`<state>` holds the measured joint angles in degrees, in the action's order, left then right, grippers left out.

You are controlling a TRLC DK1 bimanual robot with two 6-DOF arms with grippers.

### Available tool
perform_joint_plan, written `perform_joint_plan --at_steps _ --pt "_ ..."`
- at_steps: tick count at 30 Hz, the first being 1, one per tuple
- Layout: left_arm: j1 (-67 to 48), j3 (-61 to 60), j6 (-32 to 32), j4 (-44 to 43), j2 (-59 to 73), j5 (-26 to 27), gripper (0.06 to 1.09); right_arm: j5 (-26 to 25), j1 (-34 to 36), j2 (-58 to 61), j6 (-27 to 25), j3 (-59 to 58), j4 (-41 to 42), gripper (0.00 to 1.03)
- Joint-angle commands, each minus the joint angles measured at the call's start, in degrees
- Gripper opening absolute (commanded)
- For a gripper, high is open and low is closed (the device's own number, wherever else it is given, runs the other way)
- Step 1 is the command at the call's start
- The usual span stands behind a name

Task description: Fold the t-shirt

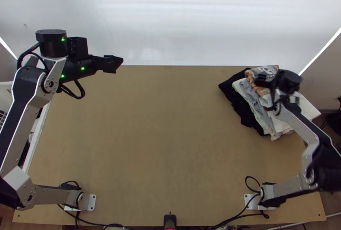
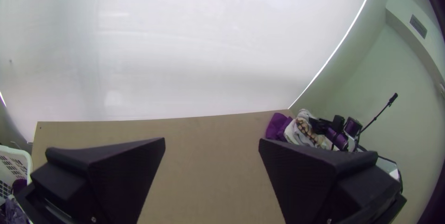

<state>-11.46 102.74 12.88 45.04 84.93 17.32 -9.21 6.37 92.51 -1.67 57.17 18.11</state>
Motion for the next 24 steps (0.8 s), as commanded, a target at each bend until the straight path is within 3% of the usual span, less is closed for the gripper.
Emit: perform_joint_plan --at_steps 1,5,10,12,15,19,21,24 --pt "1.09 -0.43 -0.14 -0.04 -0.99 -0.01 1.04 -0.1 -4.61 11.03 -0.96 3.83 1.93 0.99" --pt "2.59 -0.7 -0.32 -0.04 -2.13 -0.01 1.04 -0.89 -6.2 9.71 -0.7 3.21 1.49 0.99" --pt "3.64 -1.84 -0.14 -0.92 -4.94 -0.27 1.04 -0.81 -8.39 -0.49 0.79 3.83 -0.71 0.99" --pt "3.64 -3.25 -0.4 -3.9 -7.32 -3.0 1.04 -0.89 -9.18 -6.38 0.79 3.57 -1.41 0.99" --pt "3.29 -6.94 -0.76 -11.02 -12.85 -7.74 1.04 -0.89 -10.77 -17.45 -3.25 4.71 -8.44 0.99" --pt "3.11 -17.05 -3.48 -21.13 -22.08 -14.16 1.04 -0.89 -11.38 -31.51 -10.02 6.47 -11.52 0.99" --pt "3.2 -23.64 -3.92 -26.49 -27.53 -16.71 1.04 -0.89 -11.56 -38.02 -9.31 6.03 -12.57 0.99" --pt "3.64 -33.04 -4.01 -32.73 -35.71 -20.13 1.04 -1.25 -11.73 -47.07 -1.84 4.62 -13.63 0.99"
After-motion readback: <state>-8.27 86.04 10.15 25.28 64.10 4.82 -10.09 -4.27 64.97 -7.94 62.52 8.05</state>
